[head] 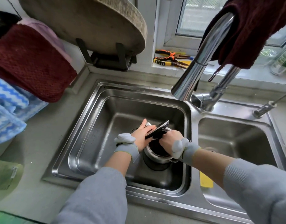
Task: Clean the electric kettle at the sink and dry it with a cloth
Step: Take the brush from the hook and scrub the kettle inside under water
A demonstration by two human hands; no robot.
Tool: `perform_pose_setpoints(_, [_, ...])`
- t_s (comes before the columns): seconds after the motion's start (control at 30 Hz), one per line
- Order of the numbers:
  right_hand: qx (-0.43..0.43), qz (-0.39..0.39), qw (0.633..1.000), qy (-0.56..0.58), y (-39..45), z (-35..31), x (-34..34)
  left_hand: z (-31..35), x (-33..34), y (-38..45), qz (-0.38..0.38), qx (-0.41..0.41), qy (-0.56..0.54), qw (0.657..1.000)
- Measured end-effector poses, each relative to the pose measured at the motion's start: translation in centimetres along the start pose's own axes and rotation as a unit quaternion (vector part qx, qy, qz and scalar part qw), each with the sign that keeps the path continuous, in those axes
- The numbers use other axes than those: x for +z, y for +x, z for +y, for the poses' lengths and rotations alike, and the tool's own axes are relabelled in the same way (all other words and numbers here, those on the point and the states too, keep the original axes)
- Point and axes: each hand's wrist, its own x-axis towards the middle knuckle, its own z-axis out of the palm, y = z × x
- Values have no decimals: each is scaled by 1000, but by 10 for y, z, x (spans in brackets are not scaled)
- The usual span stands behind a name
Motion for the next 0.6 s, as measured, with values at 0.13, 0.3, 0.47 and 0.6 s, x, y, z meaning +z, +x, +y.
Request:
perform_pose_setpoints(0.13, [4, -66, 997, 47, 10, -8, -2, -4, -1, 1, -5, -5, -29, 1000])
perform_pose_setpoints(0.3, [-8, 94, 994, 59, -1, -7, -2, -1, -2, -1, -23, -7, -28, 999])
perform_pose_setpoints(0.47, [67, 48, 991, 106, -25, 1, -4, 0, -4, 1, 11, -39, -16, 999])
perform_pose_setpoints(0.6, [115, -29, 982, 148, -19, -4, -26, 6, -7, 0, 16, -58, 2, 998])
